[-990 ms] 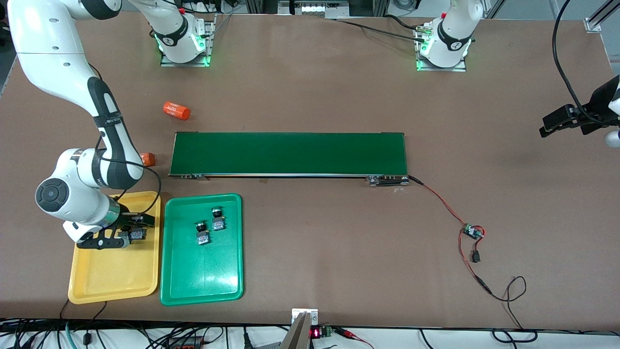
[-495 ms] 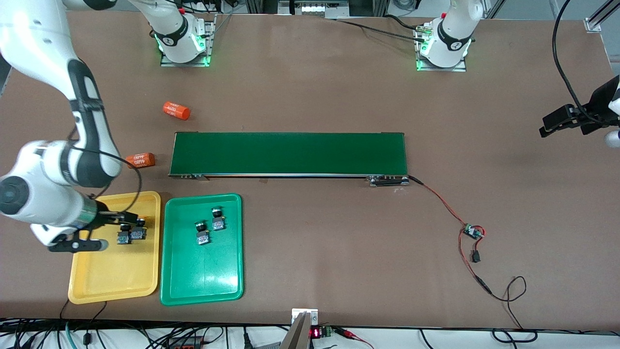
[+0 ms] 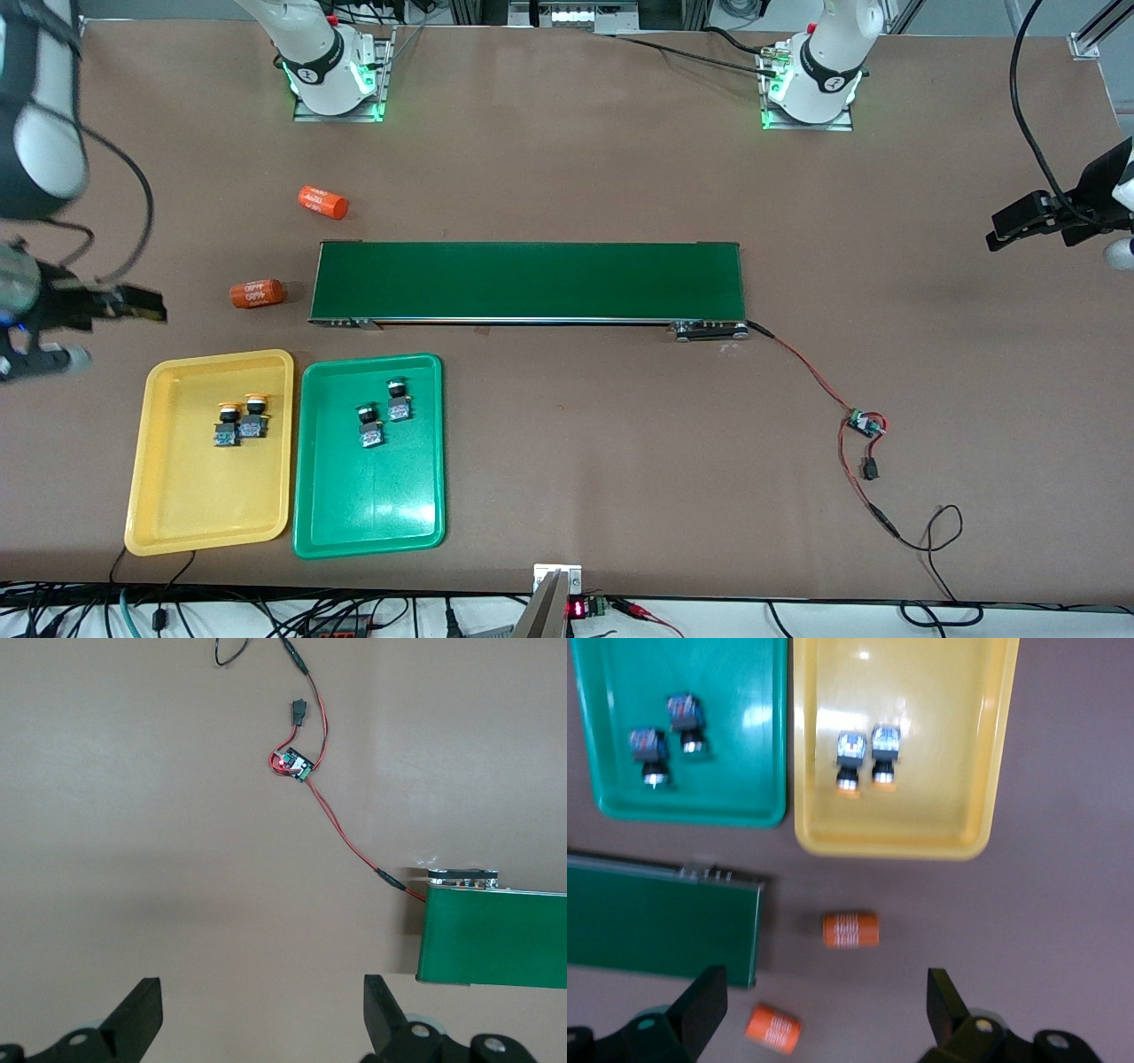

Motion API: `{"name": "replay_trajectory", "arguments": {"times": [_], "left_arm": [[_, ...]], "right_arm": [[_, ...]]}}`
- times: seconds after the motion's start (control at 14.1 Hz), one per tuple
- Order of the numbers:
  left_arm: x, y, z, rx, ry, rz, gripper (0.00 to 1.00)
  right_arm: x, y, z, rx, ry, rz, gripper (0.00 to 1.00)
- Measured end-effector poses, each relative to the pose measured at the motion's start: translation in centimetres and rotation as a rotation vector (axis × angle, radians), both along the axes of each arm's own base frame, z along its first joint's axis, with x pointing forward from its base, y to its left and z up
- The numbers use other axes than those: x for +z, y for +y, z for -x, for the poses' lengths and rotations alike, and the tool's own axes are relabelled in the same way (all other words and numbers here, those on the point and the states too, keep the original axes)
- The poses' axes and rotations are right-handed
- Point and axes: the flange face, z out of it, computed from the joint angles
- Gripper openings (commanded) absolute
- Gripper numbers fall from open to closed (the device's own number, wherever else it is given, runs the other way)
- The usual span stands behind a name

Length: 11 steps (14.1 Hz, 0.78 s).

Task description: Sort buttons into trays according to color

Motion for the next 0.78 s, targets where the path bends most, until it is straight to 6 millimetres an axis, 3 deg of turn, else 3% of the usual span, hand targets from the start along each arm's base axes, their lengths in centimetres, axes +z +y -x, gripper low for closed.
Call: {"name": "replay_trajectory", "arguments": {"times": [0.14, 0.28, 0.49, 0.78], "left_arm": [[0.1, -0.7, 0.0, -0.013, -0.002, 0.000, 1.00], [0.2, -1.2, 0.0, -0.021, -0.003, 0.000, 1.00], [0.1, -1.2, 0.2, -0.021, 0.007, 0.000, 1.00], [0.1, -1.2, 0.2, -0.021, 0.011, 0.001, 1.00]], "right_arm": [[4.3, 0.1, 3.8, 0.001, 0.062, -0.001, 1.00], [6.8, 0.1, 6.8, 0.002, 0.089, -0.002, 1.00], [6.5, -0.5, 9.5, -0.006, 0.127, -0.003, 1.00], [4.0, -0.6, 10.2, -0.006, 0.168, -0.004, 1.00]]}}
